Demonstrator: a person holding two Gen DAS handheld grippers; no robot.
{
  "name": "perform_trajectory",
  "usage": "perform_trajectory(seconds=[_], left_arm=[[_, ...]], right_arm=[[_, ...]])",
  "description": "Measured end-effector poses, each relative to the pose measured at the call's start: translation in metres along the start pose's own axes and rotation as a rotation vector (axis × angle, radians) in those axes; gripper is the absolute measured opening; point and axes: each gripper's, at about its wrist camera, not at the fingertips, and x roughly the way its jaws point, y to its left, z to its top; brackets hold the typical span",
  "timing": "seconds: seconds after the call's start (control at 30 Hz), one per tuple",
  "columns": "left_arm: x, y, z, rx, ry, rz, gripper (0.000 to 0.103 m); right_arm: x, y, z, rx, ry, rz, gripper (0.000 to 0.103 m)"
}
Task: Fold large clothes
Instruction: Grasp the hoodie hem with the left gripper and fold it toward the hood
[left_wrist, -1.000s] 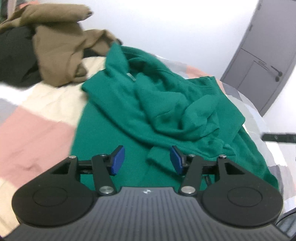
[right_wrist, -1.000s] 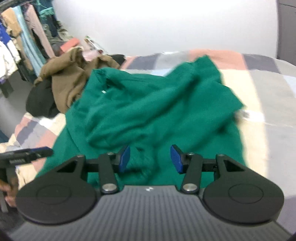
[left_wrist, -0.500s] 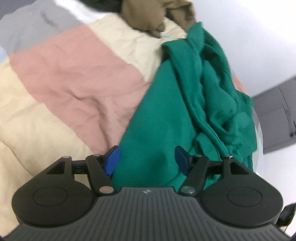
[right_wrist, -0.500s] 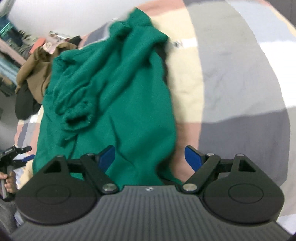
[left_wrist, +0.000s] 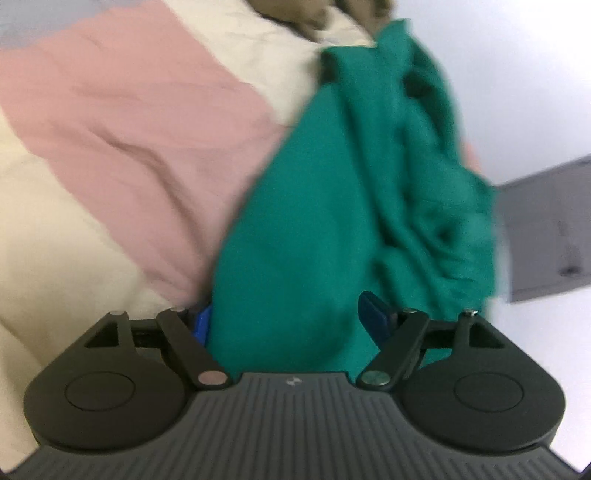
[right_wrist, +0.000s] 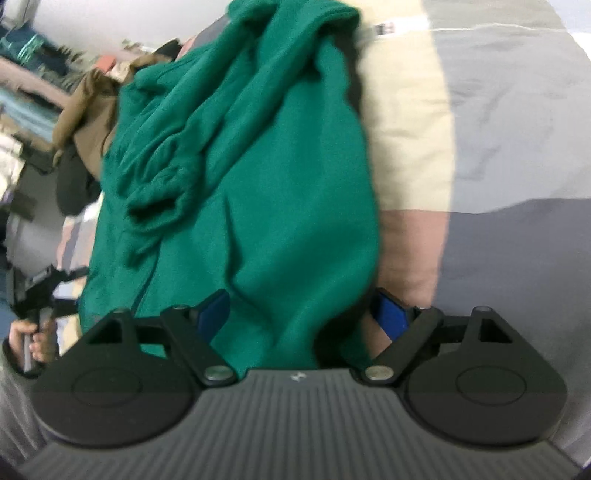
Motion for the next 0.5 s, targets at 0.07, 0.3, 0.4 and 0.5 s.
perform_trajectory(seconds=[0.07, 0.3, 0.4, 0.5], left_arm=[[-0.005, -0.004, -0.006, 0.015, 0.024, -0.113, 0.080], [0.001, -0.021, -0.022, 0.090, 0.106, -0.119, 0.080], [0.013, -0.020, -0.024, 0.088, 0.135, -0.028, 0.080], [0.013, -0.026, -0.027, 0.118, 0.131, -0.013, 0.080]], right_arm=[[-0.004, 0.012, 0.000, -0.044, 0.010, 0.053, 0.086], [-0.011, 0.046, 0.002, -0.161, 0.011, 0.119, 0.086], [0.001, 0.039, 0.002, -0.131, 0.064, 0.047, 0.084], [0.016, 0.025, 0.003, -0.073, 0.122, -0.019, 0.083]])
